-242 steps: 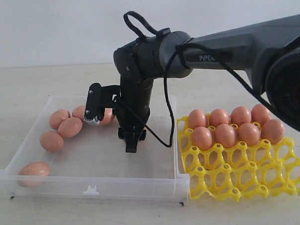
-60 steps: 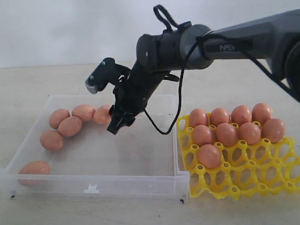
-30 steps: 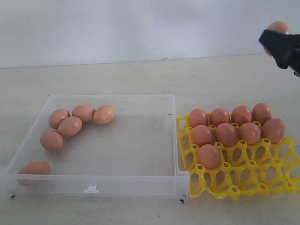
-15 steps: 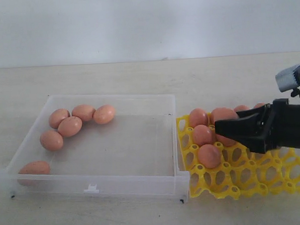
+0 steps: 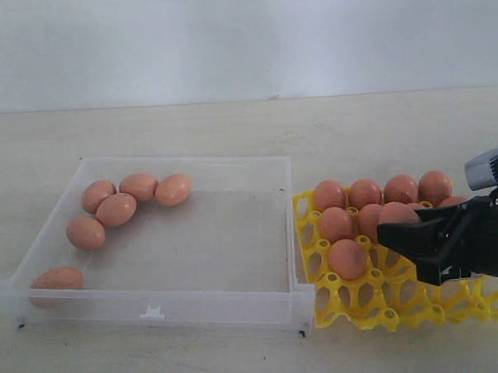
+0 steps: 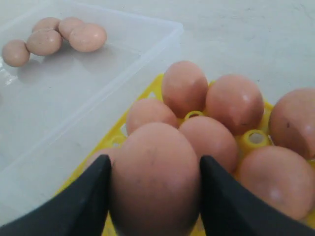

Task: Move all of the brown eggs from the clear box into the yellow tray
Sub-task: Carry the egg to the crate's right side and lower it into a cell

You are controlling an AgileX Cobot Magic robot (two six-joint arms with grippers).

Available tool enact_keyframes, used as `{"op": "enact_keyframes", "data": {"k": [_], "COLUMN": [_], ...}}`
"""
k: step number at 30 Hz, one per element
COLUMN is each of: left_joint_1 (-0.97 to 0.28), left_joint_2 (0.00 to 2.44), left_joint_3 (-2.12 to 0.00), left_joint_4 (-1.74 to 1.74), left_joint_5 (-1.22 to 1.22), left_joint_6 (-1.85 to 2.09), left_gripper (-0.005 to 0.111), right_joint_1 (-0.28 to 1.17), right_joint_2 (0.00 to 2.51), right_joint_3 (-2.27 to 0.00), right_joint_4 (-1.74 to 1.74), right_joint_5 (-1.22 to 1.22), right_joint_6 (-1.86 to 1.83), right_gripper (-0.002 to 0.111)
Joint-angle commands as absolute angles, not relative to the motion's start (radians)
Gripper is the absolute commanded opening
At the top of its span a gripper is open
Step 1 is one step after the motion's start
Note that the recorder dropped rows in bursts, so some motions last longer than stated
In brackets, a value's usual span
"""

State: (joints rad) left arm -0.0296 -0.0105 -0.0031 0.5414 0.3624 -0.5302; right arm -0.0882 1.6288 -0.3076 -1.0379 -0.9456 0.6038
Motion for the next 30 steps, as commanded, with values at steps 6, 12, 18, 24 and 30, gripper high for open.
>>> {"op": "enact_keyframes", "data": {"k": [6,12,18,24,30], "left_joint_1": [-0.031,-0.031,-0.031,-0.031,-0.031], "left_joint_2": [0.0,0.0,0.0,0.0,0.0], "left_joint_3": [0.0,0.0,0.0,0.0,0.0], "left_joint_4": [0.546,0.546,0.546,0.546,0.546], "left_joint_5": [0.359,0.359,0.359,0.359,0.359], "left_joint_6": [-0.53,-0.53,-0.53,-0.53,-0.53], "left_gripper": [-0.004,-0.004,-0.004,-0.004,-0.004], "right_joint_1": [-0.075,-0.048,-0.048,-0.048,-0.048], "right_joint_2": [1.628,1.657,1.709,1.713,1.713], "right_joint_3": [-0.321,-0.321,-0.321,-0.321,-0.321], "right_joint_4": [-1.048,-0.982,-0.977,-0.977,-0.977], "right_joint_5": [-0.902,-0.886,-0.893,-0.93,-0.938], "right_joint_6": [0.629,0.574,0.566,0.591,0.596], "right_gripper": [0.0,0.0,0.0,0.0,0.008]}}
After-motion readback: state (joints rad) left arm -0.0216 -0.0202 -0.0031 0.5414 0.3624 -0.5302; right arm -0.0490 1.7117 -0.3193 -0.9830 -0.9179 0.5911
